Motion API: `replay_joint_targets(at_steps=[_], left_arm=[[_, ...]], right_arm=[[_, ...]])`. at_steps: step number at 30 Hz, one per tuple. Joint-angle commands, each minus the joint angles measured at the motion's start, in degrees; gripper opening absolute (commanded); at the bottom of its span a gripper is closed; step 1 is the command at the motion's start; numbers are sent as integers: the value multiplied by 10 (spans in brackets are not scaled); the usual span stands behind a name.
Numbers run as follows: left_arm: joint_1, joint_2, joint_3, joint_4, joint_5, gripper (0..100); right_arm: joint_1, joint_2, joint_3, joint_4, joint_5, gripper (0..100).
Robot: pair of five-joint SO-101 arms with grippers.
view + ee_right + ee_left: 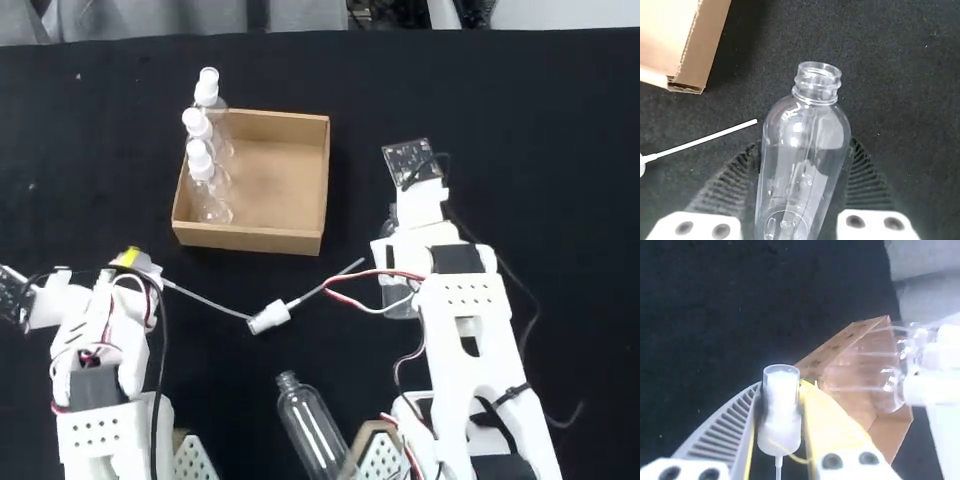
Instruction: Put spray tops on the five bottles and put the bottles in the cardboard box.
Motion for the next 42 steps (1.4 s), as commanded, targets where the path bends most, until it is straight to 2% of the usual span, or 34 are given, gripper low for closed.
replay_joint_targets(at_steps=[1, 13, 18, 24, 35, 42], left_arm=[[-37, -33, -7, 4, 2, 30], [-51, -91, -6, 5, 2, 30], [-89, -127, -7, 0, 2, 30], [-96, -129, -27, -2, 2, 30], [-97, -129, -63, -138, 2, 30], [-92, -129, -65, -244, 3, 30]], right_arm=[[13, -26, -7, -12, -3, 112], [13, -26, -7, -13, -3, 112], [13, -26, -7, -13, -3, 112], [13, -26, -7, -13, -3, 111], [14, -30, -10, -11, -3, 110], [14, -103, 15, -11, 1, 110]])
